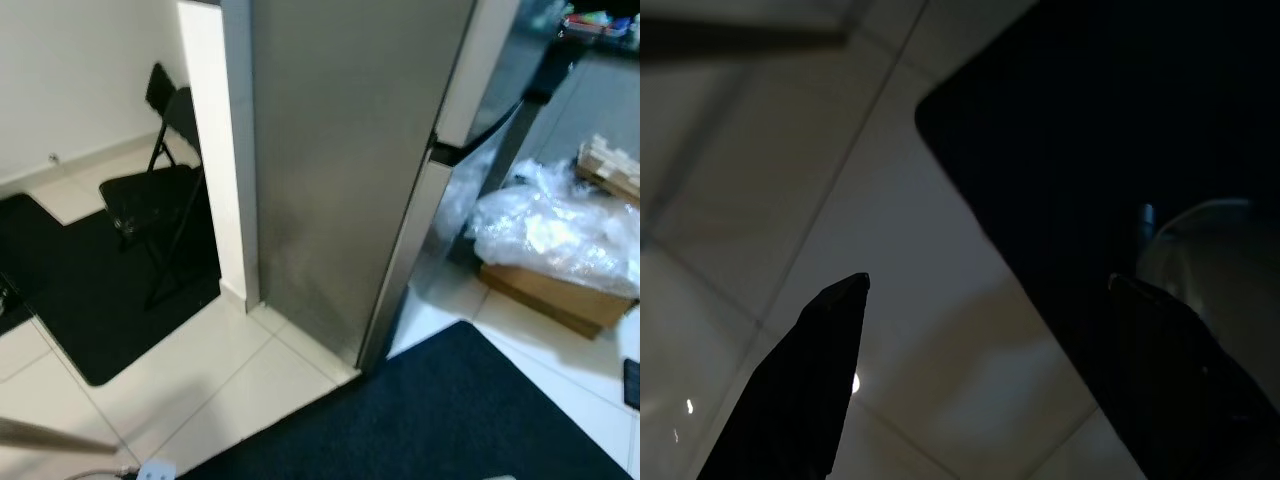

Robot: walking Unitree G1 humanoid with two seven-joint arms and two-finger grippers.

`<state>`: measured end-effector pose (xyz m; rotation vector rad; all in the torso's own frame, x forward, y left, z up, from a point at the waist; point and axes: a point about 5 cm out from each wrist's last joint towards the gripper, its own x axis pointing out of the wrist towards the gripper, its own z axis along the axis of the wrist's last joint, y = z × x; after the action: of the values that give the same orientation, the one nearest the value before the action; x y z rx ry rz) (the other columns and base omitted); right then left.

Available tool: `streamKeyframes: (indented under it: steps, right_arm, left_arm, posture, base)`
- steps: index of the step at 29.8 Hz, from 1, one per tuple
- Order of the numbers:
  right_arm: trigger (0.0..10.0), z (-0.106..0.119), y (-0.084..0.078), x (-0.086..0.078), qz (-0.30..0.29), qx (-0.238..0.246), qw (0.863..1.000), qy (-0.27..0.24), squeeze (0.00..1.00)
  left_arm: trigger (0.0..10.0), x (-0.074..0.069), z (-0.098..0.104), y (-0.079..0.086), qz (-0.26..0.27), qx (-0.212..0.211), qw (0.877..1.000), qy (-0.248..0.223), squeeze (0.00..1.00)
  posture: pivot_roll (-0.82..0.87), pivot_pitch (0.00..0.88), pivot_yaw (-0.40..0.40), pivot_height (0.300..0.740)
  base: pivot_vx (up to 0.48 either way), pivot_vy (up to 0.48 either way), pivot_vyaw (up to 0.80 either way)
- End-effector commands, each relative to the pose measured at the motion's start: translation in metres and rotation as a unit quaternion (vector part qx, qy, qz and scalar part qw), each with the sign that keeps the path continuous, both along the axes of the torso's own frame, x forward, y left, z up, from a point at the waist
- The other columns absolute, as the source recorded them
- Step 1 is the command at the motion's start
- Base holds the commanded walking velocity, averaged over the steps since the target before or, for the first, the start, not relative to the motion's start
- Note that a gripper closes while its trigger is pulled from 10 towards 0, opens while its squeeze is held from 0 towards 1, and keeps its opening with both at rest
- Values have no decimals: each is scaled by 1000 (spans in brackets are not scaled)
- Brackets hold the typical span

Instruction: Restocking fridge

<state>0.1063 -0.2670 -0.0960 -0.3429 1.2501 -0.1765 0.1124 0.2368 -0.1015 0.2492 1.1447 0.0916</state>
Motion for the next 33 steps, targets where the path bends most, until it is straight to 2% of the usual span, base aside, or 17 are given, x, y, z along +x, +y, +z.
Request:
streamKeyframes:
  steps: [1, 9, 15, 17, 25, 29, 33]
  right_arm:
    - [10000, -3, 4, -4, 6, 5, 1000, 8, 0]
    - [10000, -3, 7, -2, 18, 7, 1000, 5, 0]
    - [10000, -5, 17, 3, 40, 16, 999, 7, 0]
    - [10000, -5, 19, 3, 47, 16, 999, 10, 0]
    - [10000, -4, 19, 7, 56, 12, 998, 7, 0]
    - [10000, 3, 7, 17, 46, -1, 999, -8, 0]
    - [10000, 3, 9, 21, 52, -2, 999, -13, 0]
  left_arm:
    - [10000, -12, -4, -3, 6, -5, 1000, 20, 0]
    - [10000, -10, -4, -3, 4, -3, 1000, 20, 0]
    - [10000, -8, -2, 4, 1, 8, 1000, 17, 0]
    - [10000, -7, -1, 5, 3, 10, 1000, 16, 0]
    - [10000, -3, 0, 4, 12, 8, 1000, 10, 0]
    - [10000, 3, -2, -9, -11, -3, 1000, 9, 0]
    - [10000, 5, 0, -4, -15, 5, 1000, 8, 0]
  posture:
    - [87, 0, -24, 740]
    - [89, 0, -25, 740]
    - [97, 0, -18, 740]
    - [105, 0, -11, 740]
    - [86, 0, -23, 740]
    - [71, 0, -32, 740]
    - [63, 0, -49, 740]
  base:
    - [0, 0, 0]
    - [0, 0, 0]
    - [0, 0, 0]
    - [0, 0, -800]
    - [0, 0, -800]
    - [0, 0, 0]
    - [0, 0, 0]
